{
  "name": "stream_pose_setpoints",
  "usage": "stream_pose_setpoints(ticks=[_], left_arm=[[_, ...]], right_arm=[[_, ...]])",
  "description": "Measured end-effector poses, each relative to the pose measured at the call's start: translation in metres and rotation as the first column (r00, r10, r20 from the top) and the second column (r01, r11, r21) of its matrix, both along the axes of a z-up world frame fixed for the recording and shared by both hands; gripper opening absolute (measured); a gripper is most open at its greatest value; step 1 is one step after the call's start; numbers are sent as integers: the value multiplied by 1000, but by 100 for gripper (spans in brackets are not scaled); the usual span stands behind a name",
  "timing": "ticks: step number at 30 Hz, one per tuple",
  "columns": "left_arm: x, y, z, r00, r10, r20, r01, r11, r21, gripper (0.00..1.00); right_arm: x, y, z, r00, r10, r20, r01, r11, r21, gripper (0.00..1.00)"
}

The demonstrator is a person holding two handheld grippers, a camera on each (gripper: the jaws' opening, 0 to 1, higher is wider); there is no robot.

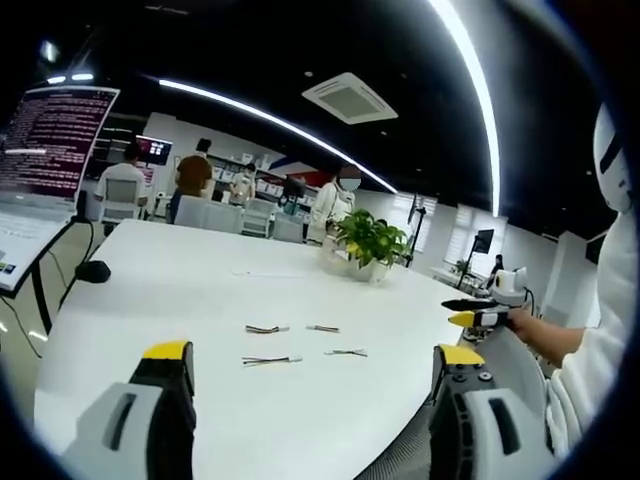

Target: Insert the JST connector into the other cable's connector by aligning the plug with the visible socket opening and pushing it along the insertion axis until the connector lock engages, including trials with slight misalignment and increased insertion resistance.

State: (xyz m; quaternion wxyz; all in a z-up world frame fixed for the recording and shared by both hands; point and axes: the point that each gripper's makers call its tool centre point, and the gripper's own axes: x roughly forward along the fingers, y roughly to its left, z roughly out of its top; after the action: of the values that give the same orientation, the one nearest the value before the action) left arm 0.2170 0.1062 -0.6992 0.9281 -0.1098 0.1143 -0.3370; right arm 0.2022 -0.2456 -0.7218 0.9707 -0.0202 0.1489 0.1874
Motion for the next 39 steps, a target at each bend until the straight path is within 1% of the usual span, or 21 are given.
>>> stream_pose_setpoints(ticks=[10,13,19,26,28,31,34,37,39], left_arm=[[7,4,0,1000,0,-2,0,1000,6,98],[10,3,0,1000,0,-8,0,1000,-1,98],[14,2,0,1000,-7,-5,7,1000,6,98],[28,5,3,1000,-7,3,7,1000,25,98],[33,6,7,1000,-10,11,9,999,32,98],[42,6,12,1000,-15,24,14,999,33,98],[52,6,17,999,-22,38,21,999,45,98],[64,6,22,998,-27,50,24,998,62,98],[69,4,23,998,-40,54,37,997,65,98]], right_arm=[[5,-3,-1,1000,-8,-17,8,1000,4,70],[7,-5,0,1000,-13,-20,14,1000,6,70],[11,-8,2,1000,-18,-23,18,1000,1,69],[23,-10,8,1000,-14,-12,13,1000,-4,68],[28,-9,11,1000,-10,-6,10,1000,0,67],[35,-8,14,1000,0,-3,0,1000,-16,66],[43,-7,20,1000,10,11,-9,1000,-13,65],[55,-3,26,999,31,18,-30,999,-20,65],[61,3,28,997,70,12,-70,997,-40,64]])
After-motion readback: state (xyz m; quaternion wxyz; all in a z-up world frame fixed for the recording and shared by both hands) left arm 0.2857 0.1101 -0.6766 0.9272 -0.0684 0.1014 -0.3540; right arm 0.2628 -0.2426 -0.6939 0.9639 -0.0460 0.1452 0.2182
